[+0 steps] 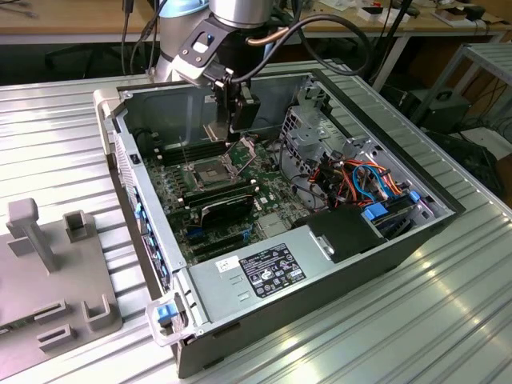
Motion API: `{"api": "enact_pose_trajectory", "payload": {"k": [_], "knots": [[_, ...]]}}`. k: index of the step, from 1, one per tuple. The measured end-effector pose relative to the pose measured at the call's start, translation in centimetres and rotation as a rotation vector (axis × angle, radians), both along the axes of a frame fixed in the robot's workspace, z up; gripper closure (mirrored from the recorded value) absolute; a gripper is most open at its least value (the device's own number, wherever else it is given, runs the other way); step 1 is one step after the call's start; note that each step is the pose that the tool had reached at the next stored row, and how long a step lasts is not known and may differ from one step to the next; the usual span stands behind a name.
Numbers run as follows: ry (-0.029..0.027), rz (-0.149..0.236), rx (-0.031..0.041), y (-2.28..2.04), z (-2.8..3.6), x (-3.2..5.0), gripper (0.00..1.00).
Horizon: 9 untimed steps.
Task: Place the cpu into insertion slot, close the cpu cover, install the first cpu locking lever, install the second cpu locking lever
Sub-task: 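Place the cpu into insertion slot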
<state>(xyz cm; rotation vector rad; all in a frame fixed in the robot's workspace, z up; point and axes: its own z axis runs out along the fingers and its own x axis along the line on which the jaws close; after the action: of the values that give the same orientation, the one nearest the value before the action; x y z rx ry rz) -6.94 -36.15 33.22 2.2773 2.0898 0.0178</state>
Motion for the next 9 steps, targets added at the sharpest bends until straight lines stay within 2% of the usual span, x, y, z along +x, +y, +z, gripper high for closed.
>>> {"api": "enact_pose_trajectory", "payload": {"k": [9], "knots": [[-0.0001, 0.000, 0.0001, 0.00, -0.06, 0.04, 0.47]]}}
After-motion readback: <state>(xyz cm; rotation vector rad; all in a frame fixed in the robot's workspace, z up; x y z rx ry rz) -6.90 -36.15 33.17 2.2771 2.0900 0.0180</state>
